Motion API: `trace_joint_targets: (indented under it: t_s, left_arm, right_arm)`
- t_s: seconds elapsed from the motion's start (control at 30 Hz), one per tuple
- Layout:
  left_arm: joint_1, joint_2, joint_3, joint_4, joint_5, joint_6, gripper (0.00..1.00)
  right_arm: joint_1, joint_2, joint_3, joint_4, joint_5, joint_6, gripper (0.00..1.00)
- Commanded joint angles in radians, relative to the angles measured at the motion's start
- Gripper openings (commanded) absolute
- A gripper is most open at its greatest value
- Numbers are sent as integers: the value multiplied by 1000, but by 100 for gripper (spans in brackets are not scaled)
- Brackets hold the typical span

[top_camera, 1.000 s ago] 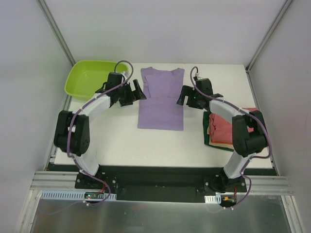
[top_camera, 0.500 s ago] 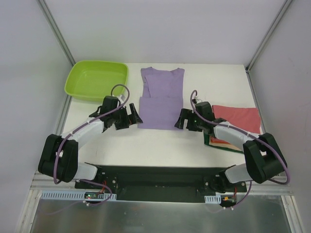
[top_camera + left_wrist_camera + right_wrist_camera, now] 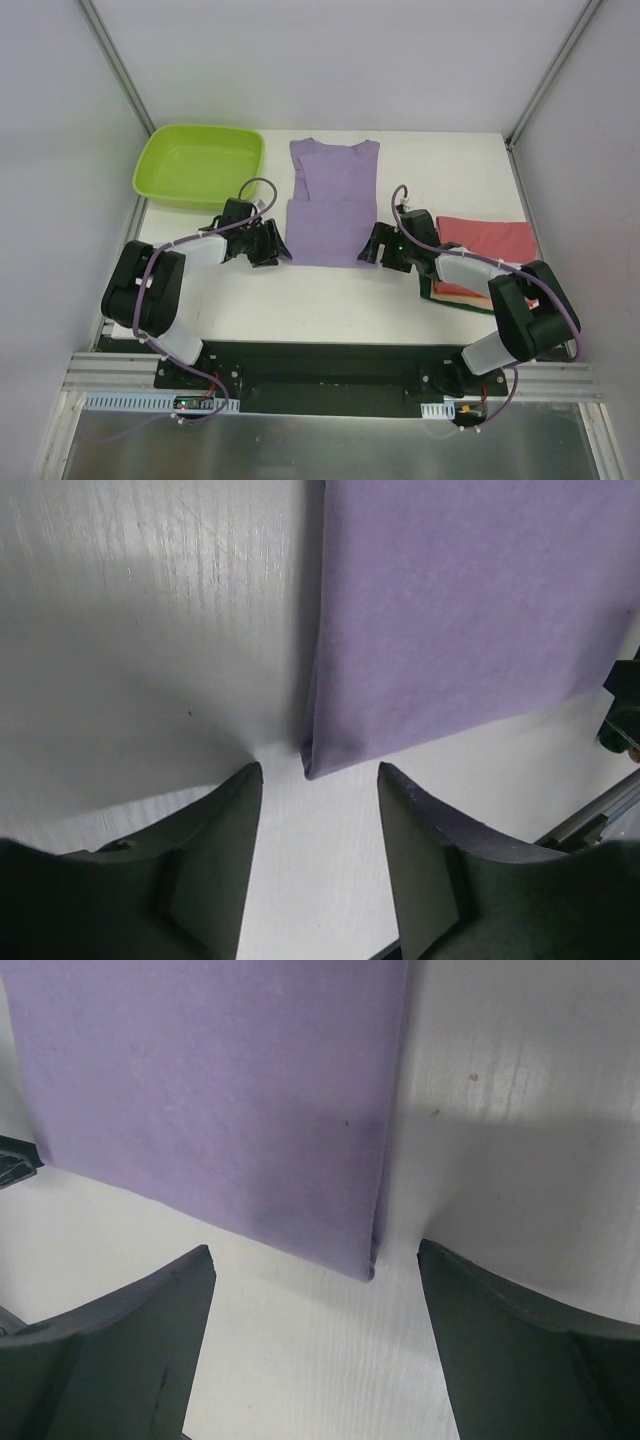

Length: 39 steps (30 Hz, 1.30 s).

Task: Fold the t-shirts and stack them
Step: Grab one side of the 2/3 rectangular tshirt with both arms

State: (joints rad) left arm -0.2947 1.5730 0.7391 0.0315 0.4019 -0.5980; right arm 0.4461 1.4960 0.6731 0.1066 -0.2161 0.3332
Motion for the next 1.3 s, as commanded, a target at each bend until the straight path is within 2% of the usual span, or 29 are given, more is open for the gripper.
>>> trace_joint_targets:
  t_s: [0.0,0.03,0.23,0.33,0.37,0.67,0.83,0.9,0.97,1.07,1.13,1.27]
  left_arm:
    - [-3,64,32,19,20,9,41]
    - [-3,76,32,19,25,10,35]
    - [-6,104,9,24,18,15,20]
    - [-6,116,9,22,32,17,2]
    - [-6,114,6,22,28,15,0]
    - [-6,73,-12,25,-5,9,0]
    - [-6,67,-20,24,-3,6,0]
    - [-6,67,-21,27,-5,4,0]
    - [-6,56,-30,30,-15,-5,0]
    - [-7,4,-56,34,-9,-11,0]
    - [-12,-66,-87,31,-12,-13,0]
    - [-17,-285,-159,-7,-28,-32,0]
  right_arm:
    - [-6,46,-3,-24,-22,17,85]
    - [-6,52,-1,-31,-22,15,84]
    - [-9,59,-10,-42,-28,13,79]
    - [-10,61,-12,-50,-29,15,78]
    - [-9,64,-15,-48,-29,17,77]
    - [-9,90,-10,-53,-54,41,64]
    - [-10,109,-6,-87,30,55,60]
    - [-9,122,-3,-87,37,72,46]
    - [-9,124,-4,-87,38,82,25]
    - [-6,71,-27,-93,5,75,5]
    - [-1,5,-49,-102,-44,63,1]
    - [25,-149,-89,-177,-276,58,1]
